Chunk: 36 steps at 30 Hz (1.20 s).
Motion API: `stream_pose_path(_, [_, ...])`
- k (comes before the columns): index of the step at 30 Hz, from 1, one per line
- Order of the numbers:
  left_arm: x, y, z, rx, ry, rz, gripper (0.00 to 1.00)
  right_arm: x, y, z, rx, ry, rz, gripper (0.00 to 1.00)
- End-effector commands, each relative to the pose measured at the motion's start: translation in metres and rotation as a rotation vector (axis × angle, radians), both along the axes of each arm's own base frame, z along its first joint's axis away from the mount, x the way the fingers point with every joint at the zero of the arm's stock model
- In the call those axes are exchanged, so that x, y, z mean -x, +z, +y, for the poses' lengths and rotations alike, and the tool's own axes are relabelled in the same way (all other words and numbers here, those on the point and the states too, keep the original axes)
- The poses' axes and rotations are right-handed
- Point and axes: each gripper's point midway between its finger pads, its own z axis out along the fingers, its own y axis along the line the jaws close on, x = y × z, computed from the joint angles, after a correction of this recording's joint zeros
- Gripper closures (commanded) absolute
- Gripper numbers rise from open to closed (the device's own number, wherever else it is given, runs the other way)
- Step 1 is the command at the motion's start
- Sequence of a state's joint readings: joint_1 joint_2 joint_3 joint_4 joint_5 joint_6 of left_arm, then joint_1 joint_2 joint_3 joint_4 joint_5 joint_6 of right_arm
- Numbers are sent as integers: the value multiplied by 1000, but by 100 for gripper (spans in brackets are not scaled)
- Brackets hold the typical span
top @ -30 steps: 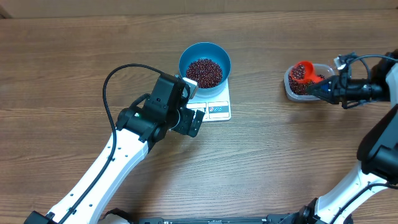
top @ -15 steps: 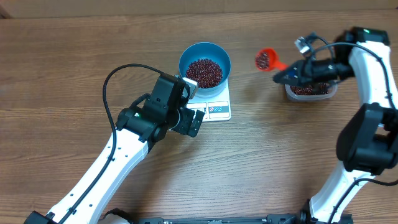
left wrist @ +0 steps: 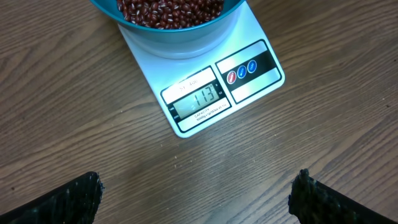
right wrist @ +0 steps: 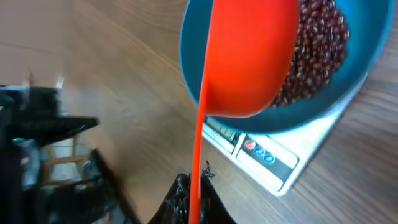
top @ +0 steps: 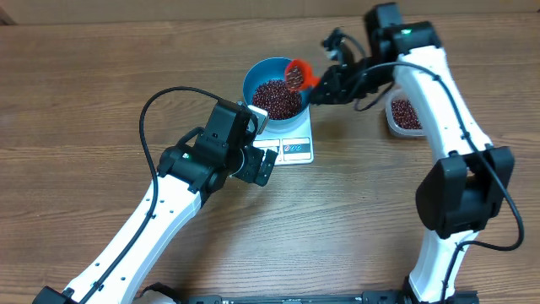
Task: Scoop item into bowl and weigh 150g on scale
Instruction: 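Lift the filled scoop and carry it over the teal bowl, then tip the red scoop to pour beans into the teal bowl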
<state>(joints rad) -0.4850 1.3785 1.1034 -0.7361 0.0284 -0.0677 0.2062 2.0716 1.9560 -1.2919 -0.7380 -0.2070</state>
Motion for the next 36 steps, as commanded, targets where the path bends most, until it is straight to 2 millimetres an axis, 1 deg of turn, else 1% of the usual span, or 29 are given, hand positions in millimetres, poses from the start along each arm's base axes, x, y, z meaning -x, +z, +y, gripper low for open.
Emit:
stream_pose_path(1, [1, -2, -1, -14, -25, -4, 0, -11, 0, 4, 156, -87, -56, 96])
stream_pose_path(6, [1, -2, -1, -15, -25, -4, 1, -17, -1, 12, 329, -84, -173, 96])
stream_pose_path(12, [1, -2, -1, -15, -25, -4, 0, -27, 18, 10, 561, -138, -338, 96])
stream_pose_path(17, [1, -2, -1, -14, -25, -4, 1, -31, 30, 8, 710, -165, -451, 96])
stream_pose_path(25, [1, -2, -1, -15, -25, -4, 1, -29, 34, 9, 798, -170, -509, 96])
stream_pose_path(34, [1, -2, -1, -15, -25, -4, 0, -30, 35, 11, 790, -169, -513, 96])
stream_pose_path(36, [1, -2, -1, -14, -25, -4, 1, -29, 35, 15, 766, -161, -507, 96])
